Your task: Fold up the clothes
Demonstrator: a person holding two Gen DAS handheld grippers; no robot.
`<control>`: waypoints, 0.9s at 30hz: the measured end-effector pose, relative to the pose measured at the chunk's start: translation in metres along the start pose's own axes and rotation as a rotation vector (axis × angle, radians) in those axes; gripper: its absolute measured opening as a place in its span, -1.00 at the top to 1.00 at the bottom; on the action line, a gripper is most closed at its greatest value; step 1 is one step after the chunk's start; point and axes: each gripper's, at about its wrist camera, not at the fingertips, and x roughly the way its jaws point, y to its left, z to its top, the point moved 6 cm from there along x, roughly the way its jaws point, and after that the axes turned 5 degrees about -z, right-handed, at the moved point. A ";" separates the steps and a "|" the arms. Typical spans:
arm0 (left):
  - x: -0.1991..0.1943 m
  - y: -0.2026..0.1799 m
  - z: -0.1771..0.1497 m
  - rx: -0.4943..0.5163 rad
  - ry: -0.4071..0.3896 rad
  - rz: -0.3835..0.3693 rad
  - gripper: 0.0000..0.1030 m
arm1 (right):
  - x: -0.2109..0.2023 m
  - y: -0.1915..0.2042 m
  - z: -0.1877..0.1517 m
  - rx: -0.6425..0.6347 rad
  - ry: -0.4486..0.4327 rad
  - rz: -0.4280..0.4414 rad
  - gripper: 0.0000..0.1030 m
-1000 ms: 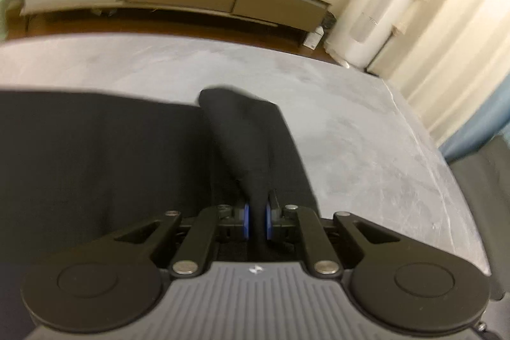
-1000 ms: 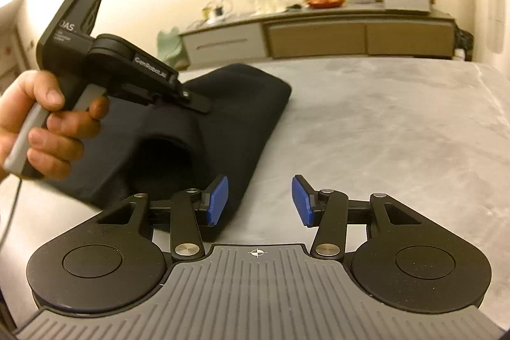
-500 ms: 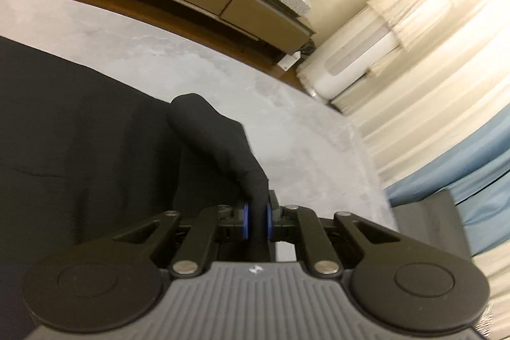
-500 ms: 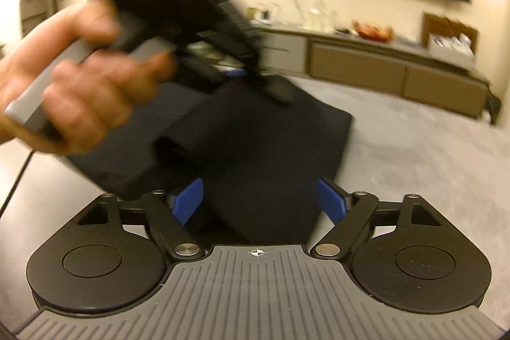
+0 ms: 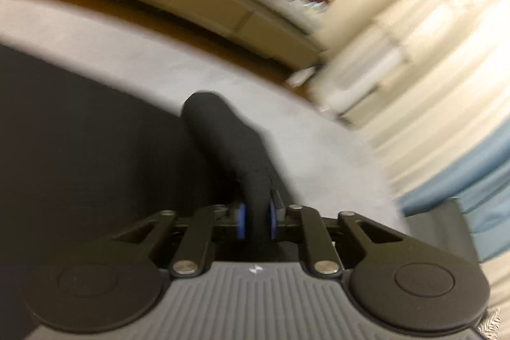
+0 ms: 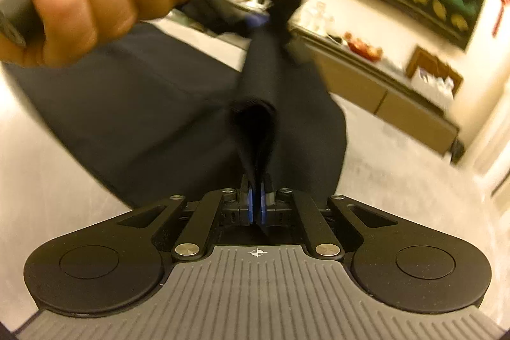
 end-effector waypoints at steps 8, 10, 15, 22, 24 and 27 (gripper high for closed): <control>0.025 0.040 0.002 -0.049 0.014 -0.018 0.46 | 0.002 0.033 -0.006 -0.175 -0.007 -0.043 0.94; 0.030 0.029 0.009 0.012 0.006 -0.025 0.70 | 0.004 0.039 -0.006 -0.230 -0.015 -0.074 0.94; 0.026 0.023 0.029 0.071 -0.064 -0.029 0.74 | -0.002 0.063 -0.004 -0.388 -0.071 -0.143 0.95; 0.000 0.061 0.002 -0.033 -0.021 0.023 0.42 | -0.014 0.041 -0.002 -0.159 0.006 0.101 -0.12; -0.016 0.059 -0.013 -0.017 -0.017 0.007 0.37 | -0.021 0.015 0.000 0.014 0.030 0.194 -0.17; -0.034 0.054 -0.040 0.031 0.018 0.000 0.35 | -0.016 -0.021 -0.003 0.292 0.079 0.326 -0.17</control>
